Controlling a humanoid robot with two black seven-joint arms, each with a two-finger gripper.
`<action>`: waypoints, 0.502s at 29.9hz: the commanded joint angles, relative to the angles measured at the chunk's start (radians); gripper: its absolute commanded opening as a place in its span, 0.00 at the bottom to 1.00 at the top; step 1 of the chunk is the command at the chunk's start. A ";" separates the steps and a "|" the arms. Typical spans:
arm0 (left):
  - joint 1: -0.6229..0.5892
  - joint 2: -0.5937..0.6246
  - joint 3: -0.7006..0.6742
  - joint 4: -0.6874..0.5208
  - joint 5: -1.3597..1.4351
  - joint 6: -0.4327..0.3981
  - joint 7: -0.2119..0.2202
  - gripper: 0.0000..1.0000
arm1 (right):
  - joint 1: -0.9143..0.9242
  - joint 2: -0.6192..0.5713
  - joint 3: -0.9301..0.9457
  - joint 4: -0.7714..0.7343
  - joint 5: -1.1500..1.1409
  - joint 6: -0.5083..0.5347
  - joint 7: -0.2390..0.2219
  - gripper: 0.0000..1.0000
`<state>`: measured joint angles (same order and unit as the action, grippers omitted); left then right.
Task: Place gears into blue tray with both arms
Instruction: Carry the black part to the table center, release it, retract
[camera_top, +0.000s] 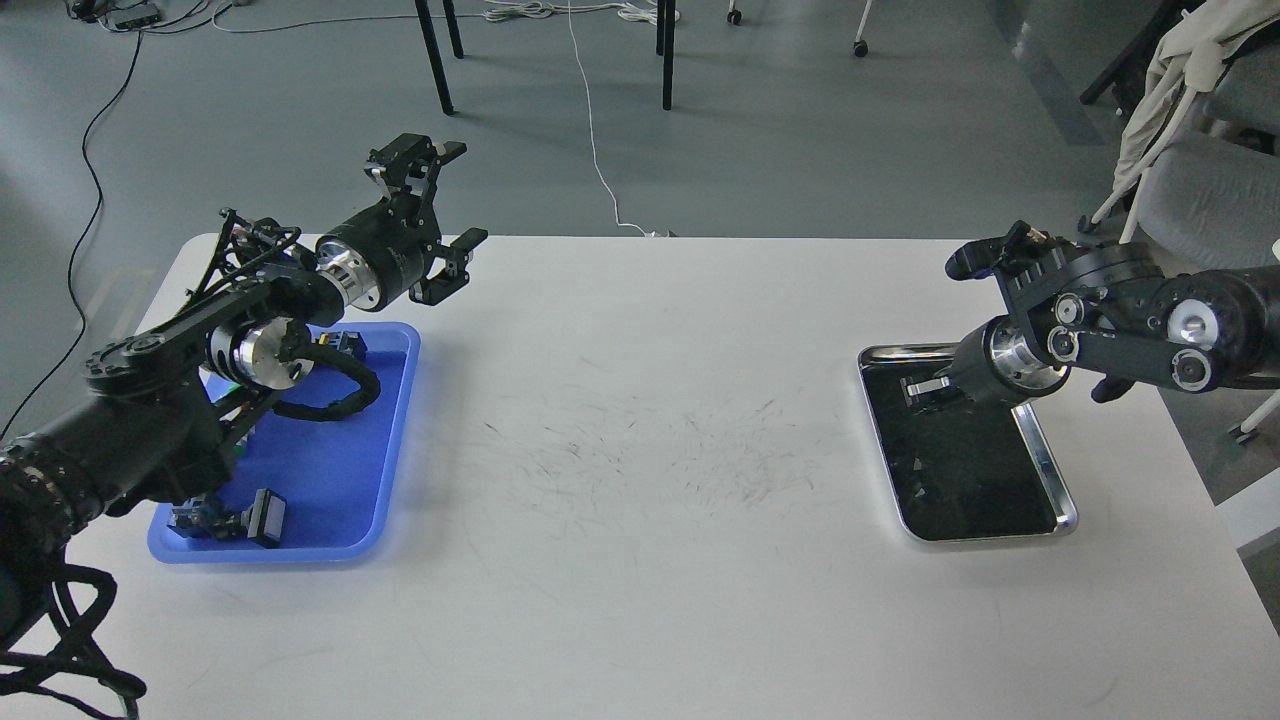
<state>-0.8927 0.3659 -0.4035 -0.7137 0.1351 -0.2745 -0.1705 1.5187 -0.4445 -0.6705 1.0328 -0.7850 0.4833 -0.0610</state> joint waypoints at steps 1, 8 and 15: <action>0.000 0.001 0.000 0.000 0.000 0.000 -0.001 0.98 | 0.064 0.030 0.026 0.044 0.085 -0.011 0.006 0.01; 0.000 0.002 0.000 0.000 0.000 0.000 -0.001 0.98 | 0.068 0.211 0.160 0.033 0.332 -0.084 0.058 0.02; -0.003 0.021 0.000 0.002 -0.002 0.000 -0.001 0.98 | -0.095 0.444 0.230 -0.126 0.426 -0.215 0.090 0.02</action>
<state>-0.8961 0.3781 -0.4035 -0.7125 0.1351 -0.2742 -0.1719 1.5013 -0.0605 -0.4659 0.9888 -0.3889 0.3144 0.0314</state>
